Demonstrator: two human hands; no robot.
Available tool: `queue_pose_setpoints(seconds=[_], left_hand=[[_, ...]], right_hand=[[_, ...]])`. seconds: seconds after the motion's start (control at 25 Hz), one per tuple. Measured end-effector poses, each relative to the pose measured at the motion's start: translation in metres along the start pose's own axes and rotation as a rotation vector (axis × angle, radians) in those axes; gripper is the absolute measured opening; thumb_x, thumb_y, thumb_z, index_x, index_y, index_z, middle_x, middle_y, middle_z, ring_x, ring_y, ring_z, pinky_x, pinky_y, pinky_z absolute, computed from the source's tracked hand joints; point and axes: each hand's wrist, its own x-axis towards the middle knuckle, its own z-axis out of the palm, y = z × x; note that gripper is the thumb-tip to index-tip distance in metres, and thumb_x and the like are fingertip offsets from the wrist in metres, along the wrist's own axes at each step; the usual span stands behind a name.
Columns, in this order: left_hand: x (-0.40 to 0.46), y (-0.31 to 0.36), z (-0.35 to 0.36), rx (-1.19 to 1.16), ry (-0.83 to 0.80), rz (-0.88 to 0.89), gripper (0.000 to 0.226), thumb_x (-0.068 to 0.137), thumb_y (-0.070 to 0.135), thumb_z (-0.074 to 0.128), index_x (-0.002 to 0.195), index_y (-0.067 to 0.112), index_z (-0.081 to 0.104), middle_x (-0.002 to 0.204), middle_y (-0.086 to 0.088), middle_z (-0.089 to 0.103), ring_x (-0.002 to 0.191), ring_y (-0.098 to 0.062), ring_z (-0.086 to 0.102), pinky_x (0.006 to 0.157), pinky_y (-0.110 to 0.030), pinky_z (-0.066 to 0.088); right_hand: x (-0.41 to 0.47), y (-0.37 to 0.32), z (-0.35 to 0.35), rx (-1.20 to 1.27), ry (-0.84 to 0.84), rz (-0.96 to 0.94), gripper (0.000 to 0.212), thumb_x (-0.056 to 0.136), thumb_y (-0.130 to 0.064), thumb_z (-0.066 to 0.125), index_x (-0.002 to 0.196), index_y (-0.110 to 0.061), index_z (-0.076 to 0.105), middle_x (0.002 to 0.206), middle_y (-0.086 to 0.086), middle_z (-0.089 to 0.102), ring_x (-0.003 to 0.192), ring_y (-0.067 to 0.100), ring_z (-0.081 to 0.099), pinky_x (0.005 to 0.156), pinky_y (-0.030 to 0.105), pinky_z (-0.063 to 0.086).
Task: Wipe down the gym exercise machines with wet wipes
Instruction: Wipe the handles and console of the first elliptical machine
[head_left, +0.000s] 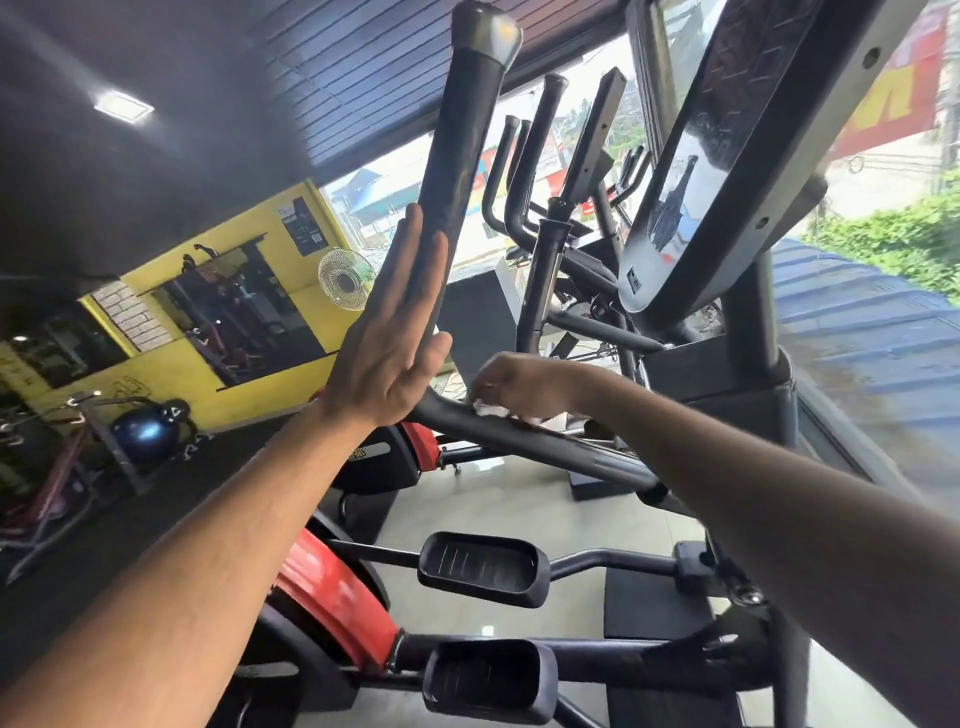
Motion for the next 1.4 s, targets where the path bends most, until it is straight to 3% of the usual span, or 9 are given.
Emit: queue_pose_setpoints(seconds=[0.12,0.2,0.28,0.4,0.52,0.64,0.96,1.12,1.4], left_hand=[[0.005,-0.011,-0.010,0.077,-0.071,0.088,0.091,0.106,0.064,0.014,0.158,-0.009,0.019,0.169,-0.021,-0.005,0.161,-0.035,0.002,0.129,-0.034,0.020],[0.007,-0.016,-0.016,0.212,-0.097,0.144,0.097,0.102,0.071,0.014,0.158,-0.009,0.019,0.168,-0.019,-0.005,0.161,-0.032,-0.001,0.130,-0.052,0.016],[0.013,-0.018,-0.021,0.337,-0.128,0.167,0.102,0.099,0.076,0.010,0.159,-0.006,0.018,0.169,-0.024,-0.001,0.160,-0.029,-0.005,0.128,-0.062,0.009],[0.029,-0.018,-0.030,0.405,-0.159,0.197,0.101,0.098,0.077,0.007,0.162,0.001,0.022,0.168,-0.033,0.009,0.160,-0.030,-0.003,0.129,-0.056,-0.003],[0.036,-0.016,-0.032,0.380,-0.166,0.186,0.101,0.098,0.077,0.005,0.162,0.000,0.020,0.168,-0.032,0.007,0.160,-0.033,-0.002,0.128,-0.056,-0.004],[0.036,-0.013,-0.028,0.353,-0.160,0.159,0.103,0.097,0.078,0.004,0.162,-0.002,0.019,0.169,-0.030,0.006,0.160,-0.031,-0.003,0.128,-0.060,-0.002],[0.025,-0.005,-0.019,0.347,-0.085,0.098,0.100,0.097,0.079,0.017,0.163,0.004,0.013,0.169,-0.026,0.004,0.160,-0.028,-0.004,0.127,-0.064,0.010],[0.021,-0.003,-0.016,0.370,-0.093,0.089,0.108,0.094,0.080,0.032,0.160,-0.004,0.019,0.167,-0.031,0.003,0.160,-0.037,-0.003,0.126,-0.065,0.014],[0.013,-0.007,-0.009,0.314,-0.052,0.148,0.099,0.086,0.043,0.076,0.156,-0.011,0.029,0.171,-0.017,-0.015,0.158,-0.041,-0.010,0.131,-0.041,0.001]], right_hand=[[0.012,-0.003,-0.001,-0.016,0.008,-0.075,0.029,0.107,-0.014,0.045,0.118,-0.008,0.071,0.088,-0.009,0.062,0.070,-0.003,0.057,0.064,0.008,0.041],[0.007,0.017,0.000,-0.056,-0.045,-0.027,0.031,0.107,-0.022,0.045,0.122,-0.011,0.070,0.102,0.005,0.071,0.080,0.017,0.062,0.079,0.031,0.053],[0.003,0.026,-0.002,-0.049,-0.121,0.045,0.031,0.107,-0.024,0.045,0.121,-0.013,0.070,0.101,0.014,0.072,0.070,0.020,0.060,0.072,0.035,0.055],[0.010,0.001,-0.003,0.028,-0.048,-0.065,0.025,0.106,-0.016,0.047,0.108,-0.011,0.071,0.087,-0.001,0.067,0.059,0.000,0.054,0.060,0.010,0.043],[0.026,-0.023,0.009,0.202,0.094,-0.173,0.026,0.103,-0.011,0.049,0.085,-0.006,0.067,0.073,0.001,0.057,0.064,0.008,0.046,0.067,0.026,0.042],[0.037,-0.022,0.021,0.447,0.236,-0.135,0.029,0.103,-0.023,0.053,0.093,0.002,0.065,0.081,0.017,0.060,0.072,0.016,0.052,0.070,0.040,0.047],[-0.007,0.000,-0.003,-0.174,0.048,-0.193,0.028,0.106,-0.020,0.046,0.102,-0.008,0.071,0.094,0.006,0.068,0.078,0.021,0.058,0.074,0.031,0.043],[-0.081,0.049,0.018,-0.448,0.137,0.010,0.015,0.103,-0.020,0.042,0.092,-0.023,0.052,0.100,0.000,0.061,0.095,0.026,0.064,0.068,0.032,0.035],[-0.157,0.105,0.095,-0.330,0.534,0.393,0.035,0.107,-0.039,0.035,0.136,-0.028,0.052,0.118,0.000,0.062,0.097,0.033,0.068,0.067,0.041,0.050]])
